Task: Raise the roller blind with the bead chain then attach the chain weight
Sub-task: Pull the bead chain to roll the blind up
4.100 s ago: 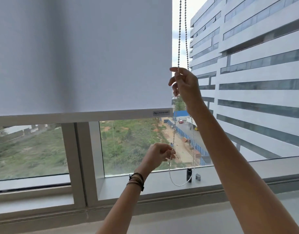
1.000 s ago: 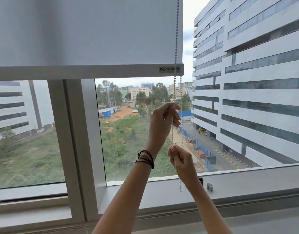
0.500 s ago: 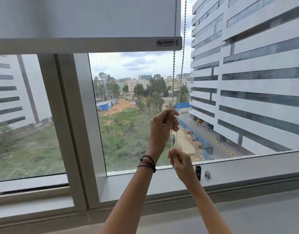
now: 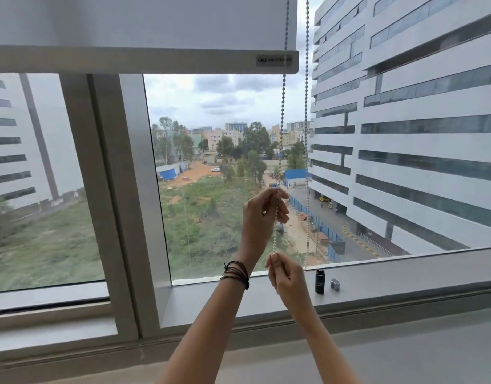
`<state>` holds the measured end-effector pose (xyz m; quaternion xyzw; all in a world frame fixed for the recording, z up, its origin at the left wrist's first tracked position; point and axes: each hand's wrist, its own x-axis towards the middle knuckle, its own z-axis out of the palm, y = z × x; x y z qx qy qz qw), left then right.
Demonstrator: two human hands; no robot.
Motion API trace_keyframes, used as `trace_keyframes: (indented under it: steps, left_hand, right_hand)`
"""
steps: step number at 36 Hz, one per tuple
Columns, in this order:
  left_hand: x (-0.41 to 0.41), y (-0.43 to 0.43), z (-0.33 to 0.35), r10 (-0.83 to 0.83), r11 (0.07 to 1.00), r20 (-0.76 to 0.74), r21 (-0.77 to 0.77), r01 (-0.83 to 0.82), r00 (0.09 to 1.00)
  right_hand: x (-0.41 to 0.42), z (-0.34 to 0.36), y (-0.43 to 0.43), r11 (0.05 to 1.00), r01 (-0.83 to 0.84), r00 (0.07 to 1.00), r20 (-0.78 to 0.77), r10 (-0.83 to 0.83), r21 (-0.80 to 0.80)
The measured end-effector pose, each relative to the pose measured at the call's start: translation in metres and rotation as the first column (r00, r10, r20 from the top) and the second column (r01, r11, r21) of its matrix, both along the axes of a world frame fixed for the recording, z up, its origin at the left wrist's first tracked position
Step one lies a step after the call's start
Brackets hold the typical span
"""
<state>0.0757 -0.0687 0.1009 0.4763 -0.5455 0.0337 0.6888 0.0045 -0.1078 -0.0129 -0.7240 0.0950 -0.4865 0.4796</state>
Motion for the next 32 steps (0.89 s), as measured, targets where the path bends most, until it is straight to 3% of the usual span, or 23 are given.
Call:
trace_keyframes:
  steps: [4, 8, 14, 18, 26, 32]
  left_hand:
    - [0.001, 0.003, 0.002, -0.002, 1.000, 0.007, 0.013, 0.001, 1.000]
    - [0.004, 0.006, 0.004, -0.008, 1.000, 0.008, 0.025, 0.008, 1.000]
    - [0.006, 0.009, 0.004, 0.007, 0.999, 0.014, 0.043, -0.008, 1.000]
    - [0.005, 0.010, 0.006, 0.017, 0.998, 0.028, 0.068, -0.019, 0.999]
    - [-0.005, 0.018, 0.008, -0.010, 0.996, 0.074, 0.094, 0.003, 0.997]
    - [-0.009, 0.021, 0.014, -0.011, 0.987, 0.133, 0.162, -0.011, 0.991]
  right_hand:
    - [-0.001, 0.006, 0.006, 1.000, 0.011, 1.000, -0.026, -0.011, -0.010]
    - [-0.002, 0.008, 0.010, 0.986, 0.166, 0.985, -0.035, -0.167, -0.020]
    - [-0.013, 0.033, 0.013, 0.921, 0.385, 0.914, 0.115, -0.390, 0.061]
    - [-0.021, 0.075, 0.013, 0.902, 0.428, 0.877, 0.213, -0.430, 0.060]
    - [-0.032, 0.159, 0.020, 0.965, 0.253, 0.944, 0.237, -0.230, -0.073]
    - [-0.033, 0.218, 0.024, 0.998, -0.030, 0.980, 0.198, 0.020, 0.048]
